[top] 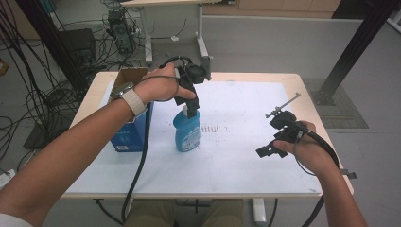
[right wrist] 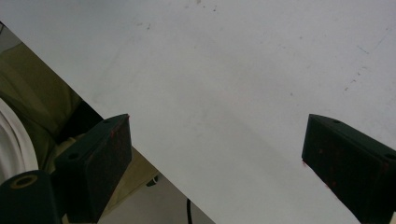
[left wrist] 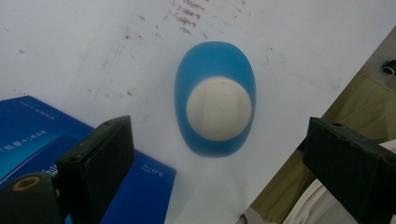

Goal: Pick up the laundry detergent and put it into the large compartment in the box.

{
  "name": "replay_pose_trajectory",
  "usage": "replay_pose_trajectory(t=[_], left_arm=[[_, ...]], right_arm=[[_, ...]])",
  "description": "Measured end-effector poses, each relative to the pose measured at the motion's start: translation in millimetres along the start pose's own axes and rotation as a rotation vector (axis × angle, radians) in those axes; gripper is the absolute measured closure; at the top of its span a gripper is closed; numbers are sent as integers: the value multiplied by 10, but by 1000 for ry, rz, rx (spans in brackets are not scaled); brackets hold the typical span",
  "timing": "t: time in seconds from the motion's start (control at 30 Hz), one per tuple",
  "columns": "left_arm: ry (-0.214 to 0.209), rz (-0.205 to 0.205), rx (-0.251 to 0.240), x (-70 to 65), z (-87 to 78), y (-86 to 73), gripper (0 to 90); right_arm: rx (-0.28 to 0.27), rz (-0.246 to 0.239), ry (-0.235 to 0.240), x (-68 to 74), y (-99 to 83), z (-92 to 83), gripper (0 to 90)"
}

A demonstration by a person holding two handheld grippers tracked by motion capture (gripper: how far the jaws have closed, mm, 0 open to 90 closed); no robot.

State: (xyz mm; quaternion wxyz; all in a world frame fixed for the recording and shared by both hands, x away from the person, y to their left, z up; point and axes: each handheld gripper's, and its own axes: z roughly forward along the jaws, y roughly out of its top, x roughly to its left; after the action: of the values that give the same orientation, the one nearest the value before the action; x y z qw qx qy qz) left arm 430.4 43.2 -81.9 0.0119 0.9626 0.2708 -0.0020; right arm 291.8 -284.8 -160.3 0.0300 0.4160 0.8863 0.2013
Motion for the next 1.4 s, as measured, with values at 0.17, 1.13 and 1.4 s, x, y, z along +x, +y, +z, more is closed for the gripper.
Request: replay_pose_trajectory(t=[0.17,1.13,1.4], left_arm=[[4,-8,5,-15,62,7,95],[11,-16,7,-57,232,34,95],[8,-15,10,-53,237,36,95]], right_arm=[[-2,-3,1,4,8,1,84],[-1,0,10,-9,14,41,84],[-3,-2,10,-7,19,36,84]])
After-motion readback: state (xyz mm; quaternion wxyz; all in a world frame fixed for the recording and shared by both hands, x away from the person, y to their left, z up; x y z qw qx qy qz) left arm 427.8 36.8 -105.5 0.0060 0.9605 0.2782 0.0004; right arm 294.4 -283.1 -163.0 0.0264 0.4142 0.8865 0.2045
